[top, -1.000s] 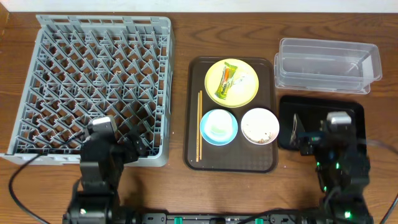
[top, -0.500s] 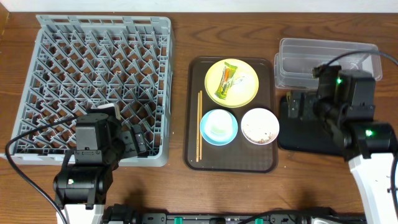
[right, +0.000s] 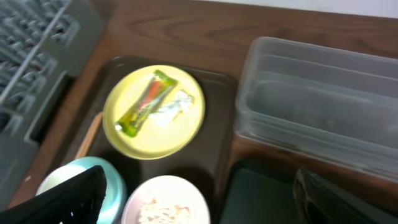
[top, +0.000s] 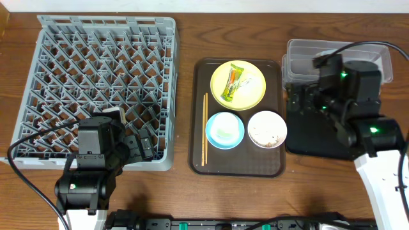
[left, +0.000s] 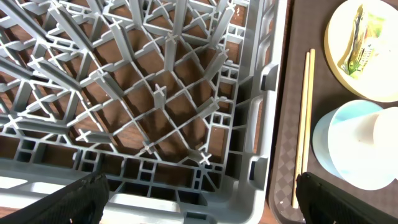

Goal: Sort waste into correct bins and load items into the dishwasher
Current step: 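Move right gripper to yellow plate and grasp the snack wrapper and tissue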

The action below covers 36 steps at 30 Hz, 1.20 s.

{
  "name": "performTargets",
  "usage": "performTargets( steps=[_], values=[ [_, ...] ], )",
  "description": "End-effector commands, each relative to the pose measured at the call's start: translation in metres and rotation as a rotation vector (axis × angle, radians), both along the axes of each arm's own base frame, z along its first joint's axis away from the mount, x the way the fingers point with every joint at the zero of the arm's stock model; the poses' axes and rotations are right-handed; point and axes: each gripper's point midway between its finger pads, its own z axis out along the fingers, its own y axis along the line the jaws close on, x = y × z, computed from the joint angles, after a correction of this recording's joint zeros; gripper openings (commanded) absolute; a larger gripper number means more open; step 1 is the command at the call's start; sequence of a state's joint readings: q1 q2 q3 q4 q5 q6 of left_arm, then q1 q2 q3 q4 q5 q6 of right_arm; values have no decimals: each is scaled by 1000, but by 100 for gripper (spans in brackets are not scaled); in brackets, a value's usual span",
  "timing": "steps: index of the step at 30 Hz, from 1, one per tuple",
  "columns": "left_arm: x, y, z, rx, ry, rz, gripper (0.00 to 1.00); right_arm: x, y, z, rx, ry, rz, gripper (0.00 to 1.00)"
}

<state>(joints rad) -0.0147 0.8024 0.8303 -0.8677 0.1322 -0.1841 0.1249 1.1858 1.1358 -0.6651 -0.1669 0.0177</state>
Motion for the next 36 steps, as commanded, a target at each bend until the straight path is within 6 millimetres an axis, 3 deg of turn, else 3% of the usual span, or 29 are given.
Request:
performTargets(
  steps=[1, 8, 12, 16, 17, 20, 27, 36],
  values=[
    [3, 0, 10, -6, -23, 2, 98, 10, 24, 4, -19, 1, 57, 92],
    [2, 3, 9, 3, -19, 23, 98, 51, 65, 7, -8, 3, 62, 90],
    [2, 3, 9, 2, -19, 22, 98, 81, 95, -7, 33, -19, 60, 89],
    [2, 3, 9, 2, -19, 22, 98, 105, 120, -44, 54, 6, 50, 86],
    [2, 3, 9, 2, -19, 22, 98, 112, 126, -65, 46, 32, 25, 86],
    [2, 3, 9, 2, -19, 22, 98, 119, 126, -98, 21, 81, -61, 85],
    [2, 3, 9, 2, -19, 22, 98, 123, 139, -159, -22, 154, -103, 85],
    [2, 3, 9, 2, -19, 22, 98, 115, 151, -220, -36, 260, -119, 82]
  ],
)
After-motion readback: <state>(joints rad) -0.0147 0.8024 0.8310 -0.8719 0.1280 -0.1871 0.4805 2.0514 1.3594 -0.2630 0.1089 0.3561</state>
